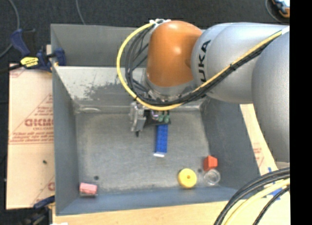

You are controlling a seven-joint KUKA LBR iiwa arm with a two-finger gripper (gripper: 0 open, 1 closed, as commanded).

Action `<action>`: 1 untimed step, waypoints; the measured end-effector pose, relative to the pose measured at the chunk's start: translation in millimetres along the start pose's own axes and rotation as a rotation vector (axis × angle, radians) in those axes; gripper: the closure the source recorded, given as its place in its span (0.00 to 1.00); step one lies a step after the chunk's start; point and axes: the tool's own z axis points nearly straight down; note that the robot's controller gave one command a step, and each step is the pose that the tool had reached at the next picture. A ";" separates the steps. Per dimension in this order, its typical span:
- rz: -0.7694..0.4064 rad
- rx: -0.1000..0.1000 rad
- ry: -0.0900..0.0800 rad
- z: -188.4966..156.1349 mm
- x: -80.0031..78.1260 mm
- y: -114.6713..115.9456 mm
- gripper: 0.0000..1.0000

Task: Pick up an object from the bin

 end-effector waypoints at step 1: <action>-0.179 0.000 -0.008 51.9 -1.1 -14.0 1.00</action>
Offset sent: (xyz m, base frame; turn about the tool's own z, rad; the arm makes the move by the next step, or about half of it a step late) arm 0.0015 -0.0357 -0.0669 0.0951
